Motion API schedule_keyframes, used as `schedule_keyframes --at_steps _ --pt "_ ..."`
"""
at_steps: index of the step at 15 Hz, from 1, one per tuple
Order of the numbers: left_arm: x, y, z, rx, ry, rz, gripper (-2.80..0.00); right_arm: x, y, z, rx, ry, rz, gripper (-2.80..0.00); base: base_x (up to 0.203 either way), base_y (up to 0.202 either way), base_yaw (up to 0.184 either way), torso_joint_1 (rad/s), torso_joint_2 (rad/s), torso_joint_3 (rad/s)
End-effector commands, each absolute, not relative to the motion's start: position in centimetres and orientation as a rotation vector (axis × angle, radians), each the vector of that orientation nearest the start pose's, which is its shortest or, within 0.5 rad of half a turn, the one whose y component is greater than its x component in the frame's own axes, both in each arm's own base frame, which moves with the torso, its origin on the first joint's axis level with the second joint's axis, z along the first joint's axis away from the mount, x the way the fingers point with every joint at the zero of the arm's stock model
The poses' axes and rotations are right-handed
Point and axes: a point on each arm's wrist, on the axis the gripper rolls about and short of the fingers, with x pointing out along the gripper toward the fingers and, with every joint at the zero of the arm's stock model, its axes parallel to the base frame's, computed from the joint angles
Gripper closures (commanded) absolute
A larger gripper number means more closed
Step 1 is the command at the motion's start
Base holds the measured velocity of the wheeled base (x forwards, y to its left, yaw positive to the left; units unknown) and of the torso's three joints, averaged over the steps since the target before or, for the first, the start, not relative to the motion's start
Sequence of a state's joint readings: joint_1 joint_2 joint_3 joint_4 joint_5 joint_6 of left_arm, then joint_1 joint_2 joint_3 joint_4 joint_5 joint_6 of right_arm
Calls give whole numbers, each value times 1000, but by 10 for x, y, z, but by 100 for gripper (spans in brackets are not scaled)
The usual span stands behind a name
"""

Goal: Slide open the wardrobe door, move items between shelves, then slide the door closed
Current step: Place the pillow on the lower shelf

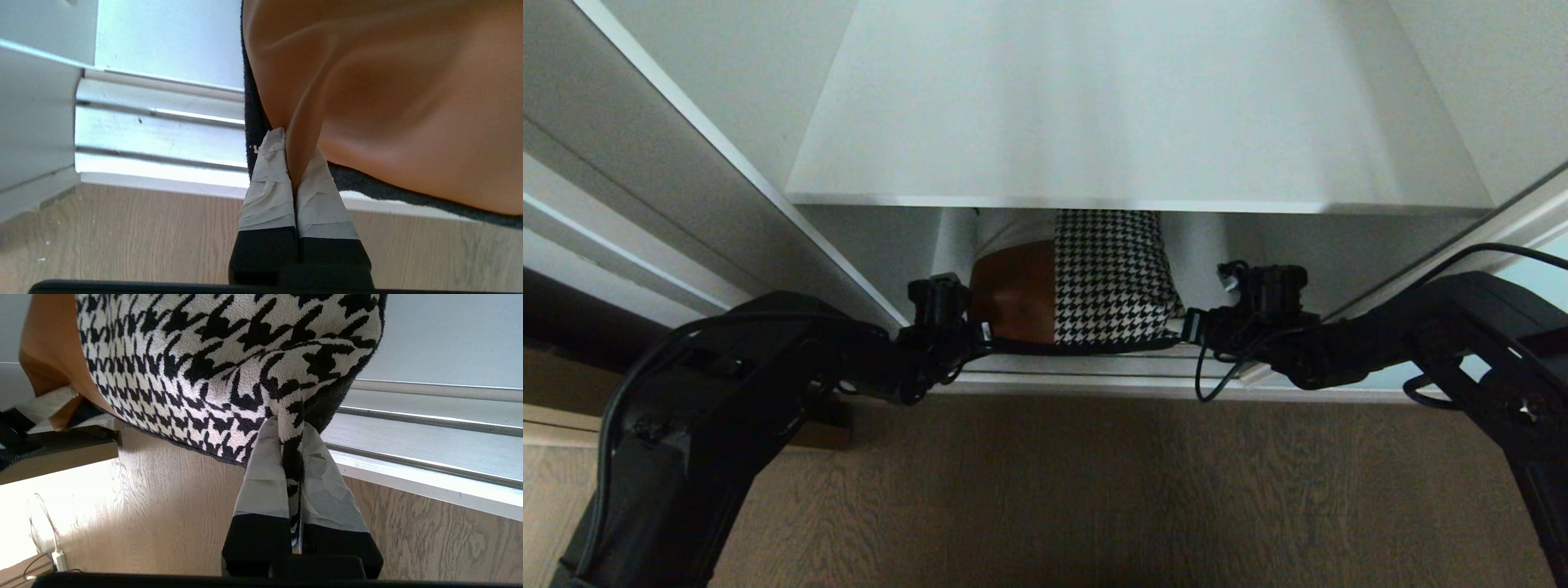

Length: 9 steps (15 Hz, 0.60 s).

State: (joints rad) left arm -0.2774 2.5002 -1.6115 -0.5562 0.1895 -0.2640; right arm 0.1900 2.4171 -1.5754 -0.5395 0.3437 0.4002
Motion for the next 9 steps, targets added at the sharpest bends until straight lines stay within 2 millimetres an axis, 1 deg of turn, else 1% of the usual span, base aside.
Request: schedule_keyframes --at_steps 1,3,9 --pt "494 -136 61 -189 318 -41 0 489 100 89 415 409 459 0 0 0 0 0 0 0" --pt "501 -137 62 -190 313 -36 0 494 99 90 419 429 450 0 0 0 0 0 0 0" --pt "505 -138 56 -187 317 -33 0 498 96 88 421 422 443 0 0 0 0 0 0 0"
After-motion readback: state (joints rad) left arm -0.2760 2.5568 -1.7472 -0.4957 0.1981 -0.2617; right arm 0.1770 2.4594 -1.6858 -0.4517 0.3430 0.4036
